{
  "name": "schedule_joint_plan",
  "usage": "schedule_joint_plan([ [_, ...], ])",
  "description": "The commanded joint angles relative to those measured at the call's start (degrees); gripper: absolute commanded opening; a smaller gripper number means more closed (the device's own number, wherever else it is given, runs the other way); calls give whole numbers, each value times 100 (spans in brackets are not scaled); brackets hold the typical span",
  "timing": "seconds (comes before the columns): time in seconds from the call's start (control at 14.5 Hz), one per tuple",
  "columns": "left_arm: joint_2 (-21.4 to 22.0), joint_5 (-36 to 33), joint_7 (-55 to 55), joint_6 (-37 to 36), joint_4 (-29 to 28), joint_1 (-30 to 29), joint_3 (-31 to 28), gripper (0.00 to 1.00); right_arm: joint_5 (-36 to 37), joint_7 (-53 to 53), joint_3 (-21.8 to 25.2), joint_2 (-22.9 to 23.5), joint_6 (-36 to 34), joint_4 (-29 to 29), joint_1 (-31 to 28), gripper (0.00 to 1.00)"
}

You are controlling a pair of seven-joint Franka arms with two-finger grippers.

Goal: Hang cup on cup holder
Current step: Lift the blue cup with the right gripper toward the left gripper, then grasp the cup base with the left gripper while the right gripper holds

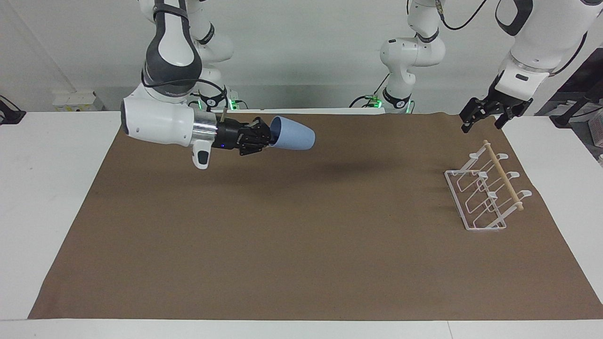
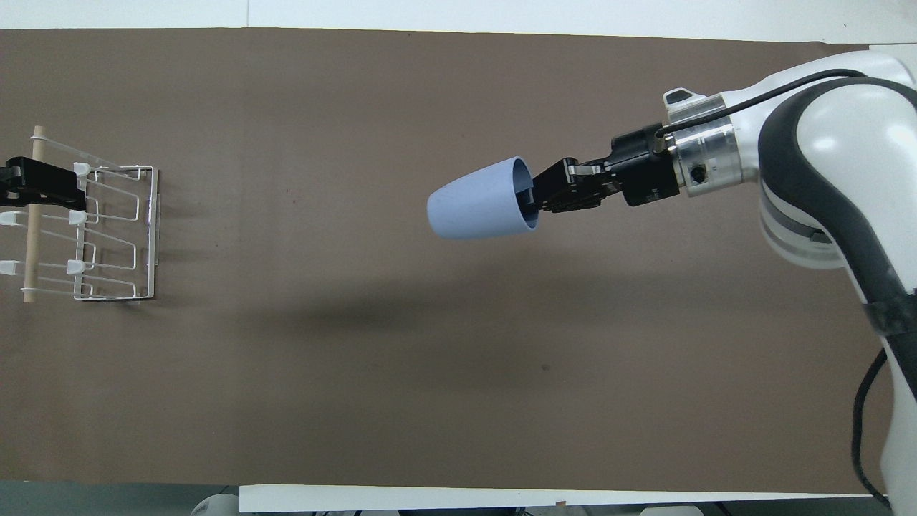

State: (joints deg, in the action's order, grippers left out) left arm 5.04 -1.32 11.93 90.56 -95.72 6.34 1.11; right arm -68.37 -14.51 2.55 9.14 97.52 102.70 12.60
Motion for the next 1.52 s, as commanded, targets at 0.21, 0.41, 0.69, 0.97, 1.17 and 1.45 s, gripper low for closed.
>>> schedule_joint_plan([
  [0.21,137,509,3203,329,-113,789,38,100,-2045,342,9,-317,1583,620,1093,0],
  [0.41,102,607,5286,717,-69,1324,38,100,-2285,397,9,-308,2104,637,1473,0],
  [0.69,23,1063,7153,1243,89,1528,29,100,-2286,423,0,-308,2095,664,1491,0],
  [0.97,-82,1151,8174,1613,150,1616,283,100,-2286,519,8,-308,2069,664,1482,0],
  [1.17,-144,1844,8483,1815,177,1616,346,99,-2286,599,9,-308,2069,690,1491,0],
  [1.45,-267,1908,8747,2106,98,1783,363,99,-2286,590,9,-290,2060,778,1491,0],
])
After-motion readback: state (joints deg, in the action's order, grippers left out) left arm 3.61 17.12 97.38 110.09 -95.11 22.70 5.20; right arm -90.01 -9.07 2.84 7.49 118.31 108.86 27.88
